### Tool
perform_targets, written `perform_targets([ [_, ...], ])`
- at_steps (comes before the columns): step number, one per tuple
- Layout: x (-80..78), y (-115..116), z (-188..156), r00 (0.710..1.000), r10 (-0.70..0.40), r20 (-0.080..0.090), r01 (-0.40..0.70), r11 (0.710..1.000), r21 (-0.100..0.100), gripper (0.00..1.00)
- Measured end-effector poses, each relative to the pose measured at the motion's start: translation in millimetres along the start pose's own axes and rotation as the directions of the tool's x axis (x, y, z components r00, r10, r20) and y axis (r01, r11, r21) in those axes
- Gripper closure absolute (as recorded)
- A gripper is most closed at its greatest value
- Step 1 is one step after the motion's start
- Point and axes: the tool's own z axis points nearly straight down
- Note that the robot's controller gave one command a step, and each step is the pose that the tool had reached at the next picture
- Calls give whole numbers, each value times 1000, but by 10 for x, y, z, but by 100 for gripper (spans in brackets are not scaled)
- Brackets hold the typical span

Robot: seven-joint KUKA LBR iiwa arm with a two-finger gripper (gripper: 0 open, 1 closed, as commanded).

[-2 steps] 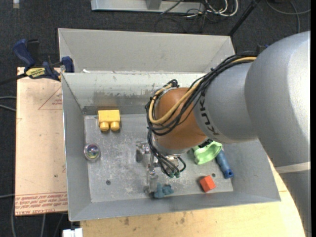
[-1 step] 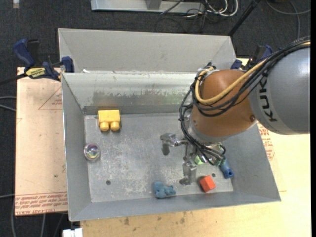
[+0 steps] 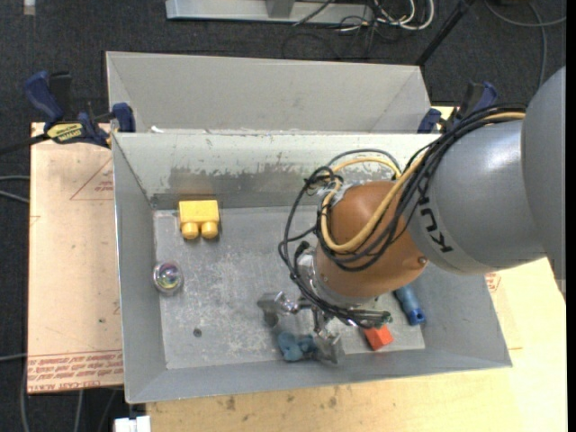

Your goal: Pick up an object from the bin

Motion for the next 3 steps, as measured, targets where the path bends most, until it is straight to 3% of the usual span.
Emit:
perform_targets([
  [2, -42, -5, 74, 1000, 6, 4, -6, 1000, 5, 0],
  [3, -7, 32, 100, 1000, 8, -10, -8, 1000, -6, 100],
])
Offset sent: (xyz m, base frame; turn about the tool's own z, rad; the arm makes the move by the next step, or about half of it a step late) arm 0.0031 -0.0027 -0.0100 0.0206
